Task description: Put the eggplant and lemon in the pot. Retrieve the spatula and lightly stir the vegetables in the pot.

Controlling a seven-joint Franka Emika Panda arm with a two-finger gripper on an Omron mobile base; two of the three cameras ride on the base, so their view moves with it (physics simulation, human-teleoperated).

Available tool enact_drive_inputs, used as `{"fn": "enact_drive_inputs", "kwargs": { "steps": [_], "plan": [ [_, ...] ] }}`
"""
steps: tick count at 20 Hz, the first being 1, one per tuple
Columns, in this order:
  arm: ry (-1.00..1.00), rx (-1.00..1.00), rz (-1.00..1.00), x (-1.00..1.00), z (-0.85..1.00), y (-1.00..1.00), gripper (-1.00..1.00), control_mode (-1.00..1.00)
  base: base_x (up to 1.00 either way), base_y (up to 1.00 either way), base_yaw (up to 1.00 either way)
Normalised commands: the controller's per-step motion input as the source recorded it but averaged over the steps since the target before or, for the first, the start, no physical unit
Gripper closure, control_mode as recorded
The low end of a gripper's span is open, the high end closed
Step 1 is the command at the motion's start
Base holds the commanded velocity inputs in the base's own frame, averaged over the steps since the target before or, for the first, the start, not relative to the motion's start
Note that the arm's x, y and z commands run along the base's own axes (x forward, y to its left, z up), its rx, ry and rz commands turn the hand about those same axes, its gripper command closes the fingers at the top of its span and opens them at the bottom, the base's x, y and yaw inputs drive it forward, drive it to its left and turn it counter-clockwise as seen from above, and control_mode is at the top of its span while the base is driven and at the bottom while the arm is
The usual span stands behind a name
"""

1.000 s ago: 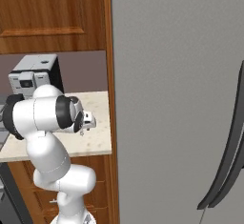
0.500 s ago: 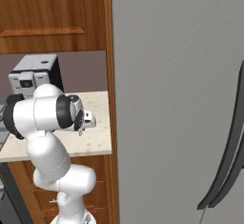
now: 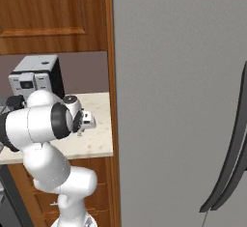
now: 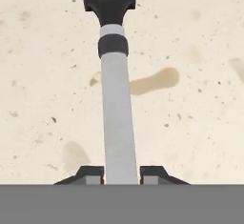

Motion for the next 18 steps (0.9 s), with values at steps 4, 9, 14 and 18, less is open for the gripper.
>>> {"fn": "enact_drive_inputs", "kwargs": {
  "steps": [4, 9, 14, 18],
  "plan": [
    [-0.14, 0.03, 0.00, -1.00, 1.00, 0.00, 1.00, -1.00, 0.00, 0.00, 0.00],
    [-0.03, 0.01, 0.00, -0.97, 1.00, -0.01, 1.00, -1.00, 0.00, 0.00, 0.00],
    [0.07, 0.00, 0.00, -0.69, 1.00, -0.05, 1.00, -1.00, 0.00, 0.00, 0.00],
    [0.29, 0.00, 0.00, -0.16, 1.00, -0.19, 1.00, -1.00, 0.00, 0.00, 0.00]
  ]
}}
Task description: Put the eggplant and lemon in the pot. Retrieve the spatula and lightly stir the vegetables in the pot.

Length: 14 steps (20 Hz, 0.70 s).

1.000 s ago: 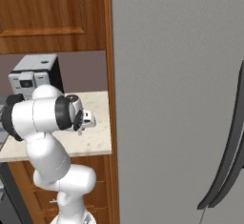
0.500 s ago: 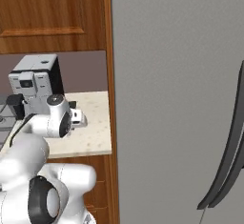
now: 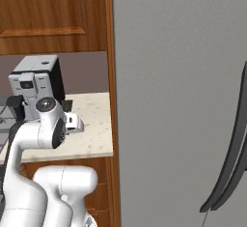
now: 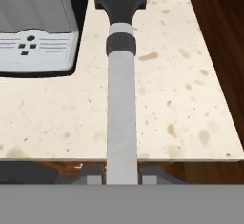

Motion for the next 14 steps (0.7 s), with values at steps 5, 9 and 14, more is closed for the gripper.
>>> {"fn": "enact_drive_inputs", "kwargs": {
  "steps": [5, 9, 14],
  "plan": [
    [0.40, 0.00, -0.01, -0.12, 0.94, -0.08, 1.00, -1.00, 0.00, 0.00, 0.00],
    [0.38, 0.00, -0.07, -0.06, 0.52, 0.00, 1.00, -1.00, 0.00, 0.00, 0.00],
    [0.12, -0.06, -0.07, -0.56, 0.66, 0.00, 1.00, -1.00, 0.00, 0.00, 0.00]
  ]
}}
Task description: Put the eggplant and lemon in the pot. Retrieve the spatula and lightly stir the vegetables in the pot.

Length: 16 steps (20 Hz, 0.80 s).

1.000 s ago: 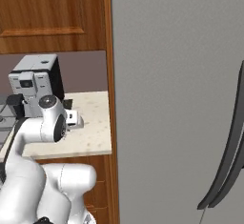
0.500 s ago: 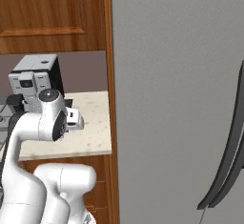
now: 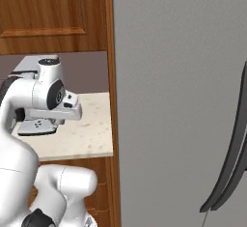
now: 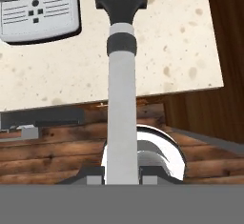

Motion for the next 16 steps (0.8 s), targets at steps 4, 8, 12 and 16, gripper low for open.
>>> {"fn": "enact_drive_inputs", "kwargs": {
  "steps": [4, 8, 12, 16],
  "plan": [
    [-0.06, 0.00, -0.14, -0.94, 0.47, 0.00, 1.00, -1.00, 0.00, 0.00, 0.00],
    [-0.18, 0.00, -0.07, -0.72, 0.21, 0.00, 1.00, -1.00, 0.00, 0.00, 0.00],
    [-0.01, 0.00, 0.00, 0.00, 0.00, 0.00, 1.00, -1.00, 0.00, 0.00, 0.00],
    [0.00, 0.00, 0.00, 0.00, 0.00, 0.00, 1.00, -1.00, 0.00, 0.00, 0.00]
  ]
}}
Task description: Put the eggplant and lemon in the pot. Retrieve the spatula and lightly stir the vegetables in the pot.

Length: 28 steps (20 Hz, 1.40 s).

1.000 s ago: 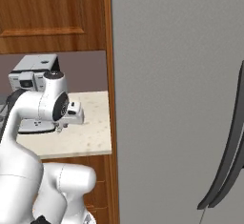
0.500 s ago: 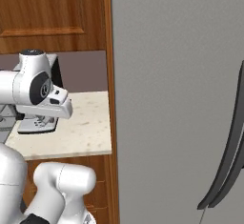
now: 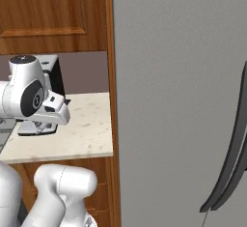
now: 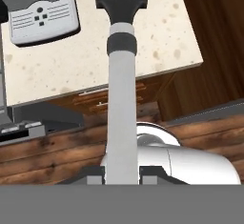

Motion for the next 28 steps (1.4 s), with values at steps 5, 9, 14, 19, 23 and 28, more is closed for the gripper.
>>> {"fn": "enact_drive_inputs", "kwargs": {
  "steps": [5, 9, 14, 19, 23, 28],
  "plan": [
    [0.00, 0.00, 0.00, 0.00, 0.00, 0.00, 1.00, 1.00, -0.07, 0.02, 0.00],
    [0.00, 0.00, 0.00, 0.00, 0.00, 0.00, 1.00, 1.00, -0.98, 0.30, 0.00],
    [0.00, 0.00, 0.00, 0.00, 0.00, 0.00, 1.00, 1.00, -0.88, 0.56, 0.00],
    [0.00, 0.00, 0.00, 0.00, 0.00, 0.00, 1.00, 1.00, -0.02, 0.96, 0.11],
    [0.00, 0.00, 0.00, 0.00, 0.00, 0.00, 1.00, 1.00, 0.18, 1.00, 0.31],
    [0.00, 0.00, 0.00, 0.00, 0.00, 0.00, 1.00, 1.00, 0.40, 0.98, 0.29]
  ]
}}
